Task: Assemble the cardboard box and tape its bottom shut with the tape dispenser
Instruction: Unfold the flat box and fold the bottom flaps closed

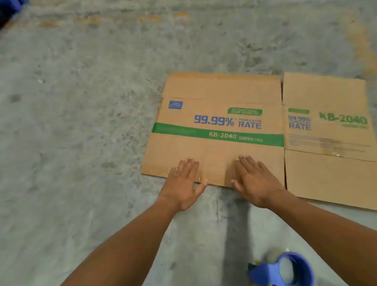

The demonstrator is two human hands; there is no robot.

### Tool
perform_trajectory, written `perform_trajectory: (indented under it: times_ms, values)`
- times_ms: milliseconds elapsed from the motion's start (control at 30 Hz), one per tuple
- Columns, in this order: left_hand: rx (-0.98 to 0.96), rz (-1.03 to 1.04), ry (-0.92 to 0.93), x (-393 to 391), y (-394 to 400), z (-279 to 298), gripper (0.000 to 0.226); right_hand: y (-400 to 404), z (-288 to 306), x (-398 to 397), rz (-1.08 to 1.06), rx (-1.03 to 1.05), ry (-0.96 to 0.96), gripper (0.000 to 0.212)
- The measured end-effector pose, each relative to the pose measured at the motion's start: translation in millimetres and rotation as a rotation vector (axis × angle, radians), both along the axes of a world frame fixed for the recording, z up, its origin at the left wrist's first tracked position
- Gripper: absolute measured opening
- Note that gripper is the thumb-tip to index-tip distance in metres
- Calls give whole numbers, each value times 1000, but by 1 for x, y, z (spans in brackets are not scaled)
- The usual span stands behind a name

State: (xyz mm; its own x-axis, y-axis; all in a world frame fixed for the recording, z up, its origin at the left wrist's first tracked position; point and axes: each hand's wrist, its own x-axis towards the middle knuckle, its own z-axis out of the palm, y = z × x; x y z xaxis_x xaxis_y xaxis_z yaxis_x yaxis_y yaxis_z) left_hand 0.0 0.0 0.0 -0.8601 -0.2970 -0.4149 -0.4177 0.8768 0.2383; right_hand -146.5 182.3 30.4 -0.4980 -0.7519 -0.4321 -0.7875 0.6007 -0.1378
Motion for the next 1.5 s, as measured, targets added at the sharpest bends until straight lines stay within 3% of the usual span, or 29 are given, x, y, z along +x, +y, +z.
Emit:
perform_trajectory:
  times_ms: [167,333,500,600,733,800,833,900,933,1033,1167,1233,1333,1367,1433,1500]
  values:
    - [-99,-90,-16,-6,-21,-48,77,-7,-42,-9,57,61,62,77]
    - [-208,-148,19,-2,-28,-55,73,-5,-50,-10,104,115,120,101]
    - [-288,-147,21,-5,-35,-49,67,-9,-53,-8,191,166,204,77]
    - [-322,-136,39,-5,-34,-44,64,-11,-48,-11,235,191,210,92]
    - [-317,15,143,-3,-40,-32,71,-9,-31,-22,247,117,216,117]
    - [-331,148,246,2,-45,-28,76,-10,-16,-22,215,56,211,107]
    - [-328,239,295,5,-47,-27,79,-10,-10,-21,199,8,204,92]
    - [-250,459,366,13,-50,-23,86,-12,4,-22,168,-76,200,62]
    - [-185,549,391,15,-50,-22,89,-13,12,-23,150,-117,191,56]
    - [-47,624,511,16,-50,-11,93,-12,33,-31,83,-211,167,49]
    - [-22,647,673,5,-61,10,99,-9,63,-41,9,-285,201,48]
    - [28,757,669,-1,-67,17,102,-6,76,-45,-6,-335,248,46]
    - [117,943,488,-4,-71,17,109,-4,90,-51,-14,-381,310,46]
    - [182,1057,425,-3,-70,18,112,-4,93,-52,-23,-395,320,46]
    - [528,1355,390,-4,-67,19,109,-3,101,-54,-39,-428,332,49]
    - [920,1429,404,-10,-55,24,83,-5,105,-54,-41,-461,339,53]
